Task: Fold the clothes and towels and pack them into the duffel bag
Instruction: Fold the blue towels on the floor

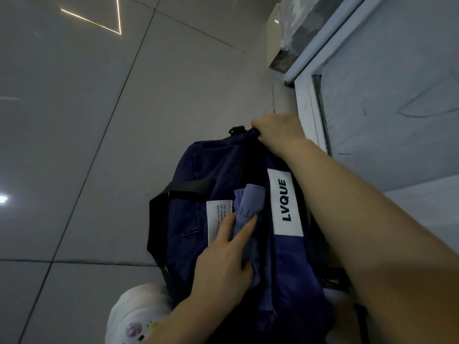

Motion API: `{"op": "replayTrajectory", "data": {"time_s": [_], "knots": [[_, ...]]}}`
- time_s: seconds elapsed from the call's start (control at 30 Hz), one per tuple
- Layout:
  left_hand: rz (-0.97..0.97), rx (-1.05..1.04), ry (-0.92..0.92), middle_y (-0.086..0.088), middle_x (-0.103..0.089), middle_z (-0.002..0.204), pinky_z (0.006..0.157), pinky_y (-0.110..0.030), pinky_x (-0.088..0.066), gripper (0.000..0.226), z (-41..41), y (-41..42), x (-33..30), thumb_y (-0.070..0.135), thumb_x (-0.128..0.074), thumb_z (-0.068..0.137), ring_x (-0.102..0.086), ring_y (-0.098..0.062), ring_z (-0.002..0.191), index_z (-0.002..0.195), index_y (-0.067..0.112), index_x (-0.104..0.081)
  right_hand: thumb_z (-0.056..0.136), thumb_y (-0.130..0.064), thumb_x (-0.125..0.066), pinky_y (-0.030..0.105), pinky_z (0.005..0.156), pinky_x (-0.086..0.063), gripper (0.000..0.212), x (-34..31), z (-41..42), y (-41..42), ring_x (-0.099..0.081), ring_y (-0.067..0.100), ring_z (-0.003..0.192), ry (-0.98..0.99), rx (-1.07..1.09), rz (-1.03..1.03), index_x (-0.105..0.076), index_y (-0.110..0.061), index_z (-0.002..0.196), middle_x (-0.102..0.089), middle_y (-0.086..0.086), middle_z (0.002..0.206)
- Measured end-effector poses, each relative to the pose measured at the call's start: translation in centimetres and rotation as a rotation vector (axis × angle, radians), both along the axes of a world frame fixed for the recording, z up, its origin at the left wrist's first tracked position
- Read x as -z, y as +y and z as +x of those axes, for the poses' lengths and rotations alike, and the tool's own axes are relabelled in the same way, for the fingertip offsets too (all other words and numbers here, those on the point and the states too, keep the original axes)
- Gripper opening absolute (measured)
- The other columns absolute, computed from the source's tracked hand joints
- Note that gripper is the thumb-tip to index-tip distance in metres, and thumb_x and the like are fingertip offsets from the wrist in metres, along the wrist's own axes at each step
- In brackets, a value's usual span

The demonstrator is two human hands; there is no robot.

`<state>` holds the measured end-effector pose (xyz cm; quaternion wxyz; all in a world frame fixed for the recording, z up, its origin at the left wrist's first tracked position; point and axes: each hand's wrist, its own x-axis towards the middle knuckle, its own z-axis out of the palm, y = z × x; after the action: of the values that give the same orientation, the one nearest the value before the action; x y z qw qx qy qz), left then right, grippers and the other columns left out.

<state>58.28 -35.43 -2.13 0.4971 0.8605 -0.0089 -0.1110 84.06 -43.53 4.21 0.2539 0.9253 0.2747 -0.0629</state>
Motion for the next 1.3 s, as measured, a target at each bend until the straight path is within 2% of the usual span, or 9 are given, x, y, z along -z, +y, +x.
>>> {"op": "replayTrajectory", "data": {"time_s": [0.1,0.2,0.3,0.47,0.67,0.87,1.03,1.13,1.3], "knots": [[0.008,-0.021,0.082,0.014,-0.001,0.158,0.061,-0.010,-0.030,0.081,0.4,0.4,0.5,0.027,-0.054,0.089,-0.047,-0.011,0.119,0.143,0.053,0.001,0.092,-0.017,-0.052,0.037,0.070,-0.040,0.034,0.3,-1.4,-0.2,-0.056,0.036,0.103,-0.013,0.094,0.100,-0.050,-0.015,0.126,-0.056,0.017,0.120],[-0.044,-0.074,0.083,0.012,-0.009,0.157,0.060,-0.008,-0.033,0.084,0.2,1.1,1.1,0.031,-0.057,0.089,-0.051,-0.009,0.110,0.131,0.057,0.010,0.082,-0.041,-0.067,0.049,0.094,-0.040,0.084,-0.6,-6.1,-1.2,-0.035,0.038,0.128,-0.077,0.233,0.199,-0.018,-0.026,0.149,-0.026,0.016,0.149],[-0.073,-0.096,0.073,0.012,-0.013,0.155,0.065,-0.010,-0.034,0.085,0.1,1.4,1.6,0.032,-0.060,0.088,-0.051,-0.009,0.109,0.127,0.058,0.011,0.079,-0.053,-0.067,0.048,0.088,-0.044,0.103,-0.6,-11.7,-3.3,-0.033,0.039,0.130,-0.094,0.407,0.216,0.003,-0.032,0.151,-0.008,0.016,0.155],[-0.053,-0.119,0.014,0.011,-0.011,0.156,0.070,-0.014,-0.039,0.083,0.5,0.5,1.1,0.030,-0.060,0.088,-0.051,-0.009,0.111,0.136,0.055,0.003,0.090,-0.010,-0.057,0.032,0.064,-0.036,0.083,-0.9,-12.6,-7.9,-0.041,0.023,0.072,-0.063,0.515,0.431,-0.007,-0.028,0.154,-0.040,0.020,0.125],[0.031,-0.181,-0.112,-0.019,-0.035,0.147,0.055,-0.032,-0.043,0.072,5.4,-5.6,-0.5,0.019,-0.063,0.080,-0.061,-0.035,0.087,0.147,0.025,-0.035,0.085,0.000,-0.053,0.030,0.069,-0.032,0.078,-3.2,-10.6,-7.9,-0.042,0.022,0.080,-0.096,0.478,0.532,-0.021,-0.027,0.150,-0.050,0.015,0.110],[0.237,-0.077,0.008,-0.023,-0.005,0.156,0.088,-0.034,-0.045,0.077,9.5,-7.3,1.6,0.032,-0.046,0.098,-0.043,-0.033,0.120,0.153,0.024,0.008,0.083,0.001,-0.053,0.028,0.071,-0.031,0.078,-2.8,-10.5,-8.0,-0.041,0.018,0.086,-0.055,0.445,0.583,-0.024,-0.028,0.149,-0.053,0.012,0.113],[0.203,-0.127,-0.026,-0.029,-0.053,0.126,0.071,-0.034,-0.053,0.058,7.8,-8.0,3.2,0.044,-0.035,0.090,-0.061,-0.035,0.082,0.124,0.005,-0.061,0.084,0.001,-0.054,0.028,0.069,-0.032,0.078,-2.6,-10.2,-8.2,-0.042,0.017,0.082,-0.029,0.427,0.603,-0.024,-0.030,0.149,-0.054,0.009,0.111],[0.088,-0.118,0.108,-0.022,-0.040,0.137,0.091,-0.035,-0.042,0.048,7.7,-8.3,3.3,0.039,-0.042,0.098,-0.050,-0.035,0.109,0.136,0.009,-0.048,0.084,0.001,-0.054,0.028,0.069,-0.033,0.078,-2.4,-10.5,-8.5,-0.043,0.016,0.082,-0.026,0.417,0.626,-0.024,-0.031,0.149,-0.054,0.009,0.113],[0.050,-0.197,0.048,-0.013,-0.039,0.135,0.091,-0.030,-0.037,0.045,8.6,-8.5,2.8,0.030,-0.046,0.098,-0.046,-0.028,0.113,0.138,0.010,-0.043,0.085,-0.003,-0.055,0.027,0.072,-0.033,0.076,-2.8,-10.6,-9.5,-0.042,0.015,0.084,-0.012,0.419,0.626,-0.024,-0.033,0.148,-0.054,0.006,0.116]]}}
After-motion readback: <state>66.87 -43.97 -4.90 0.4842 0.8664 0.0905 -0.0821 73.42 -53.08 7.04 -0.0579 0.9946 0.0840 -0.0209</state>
